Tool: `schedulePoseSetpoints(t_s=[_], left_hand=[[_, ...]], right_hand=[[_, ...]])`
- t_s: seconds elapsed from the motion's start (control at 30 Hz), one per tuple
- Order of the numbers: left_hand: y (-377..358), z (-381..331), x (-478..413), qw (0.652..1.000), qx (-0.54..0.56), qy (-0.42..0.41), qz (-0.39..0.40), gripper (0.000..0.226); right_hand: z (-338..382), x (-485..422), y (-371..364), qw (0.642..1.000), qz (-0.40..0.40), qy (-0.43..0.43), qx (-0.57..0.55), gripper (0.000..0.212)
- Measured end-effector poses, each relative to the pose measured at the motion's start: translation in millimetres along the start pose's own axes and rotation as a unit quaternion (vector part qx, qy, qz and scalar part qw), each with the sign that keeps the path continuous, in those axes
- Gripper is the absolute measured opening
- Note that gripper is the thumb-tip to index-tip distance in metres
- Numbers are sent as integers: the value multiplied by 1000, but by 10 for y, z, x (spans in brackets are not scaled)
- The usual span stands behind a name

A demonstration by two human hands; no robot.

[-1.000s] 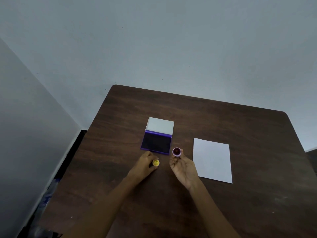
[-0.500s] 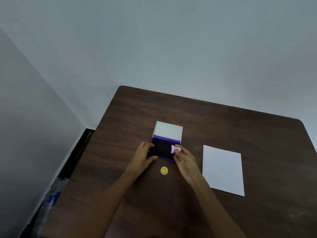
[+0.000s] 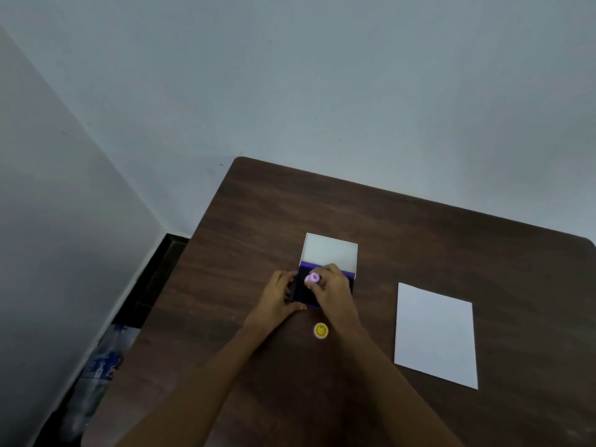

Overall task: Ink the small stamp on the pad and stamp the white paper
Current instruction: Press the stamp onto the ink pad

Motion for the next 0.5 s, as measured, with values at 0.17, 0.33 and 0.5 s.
schedulePoseSetpoints(t_s=[0.17, 0.33, 0.5], left_hand=[[-22, 106, 19, 991, -132, -6, -8, 72], [-59, 160, 38, 988, -150, -14, -11, 77], [-68, 142, 41, 985, -169, -32, -24, 73]], right_hand=[[31, -2, -63, 999, 19, 0, 44, 18], [30, -56, -116, 995, 46, -45, 73, 22], [13, -118, -155, 988, 96, -94, 78, 27]])
Point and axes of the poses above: each hand's wrist, its own x-axis away from the middle knuckle, its own y-axis out of the back of the hand, z = x × y, the point moved 8 cm from there along -x, towards the middle knuckle, and after that the axes turned 10 degrees about -x, right-handed, at the moved point
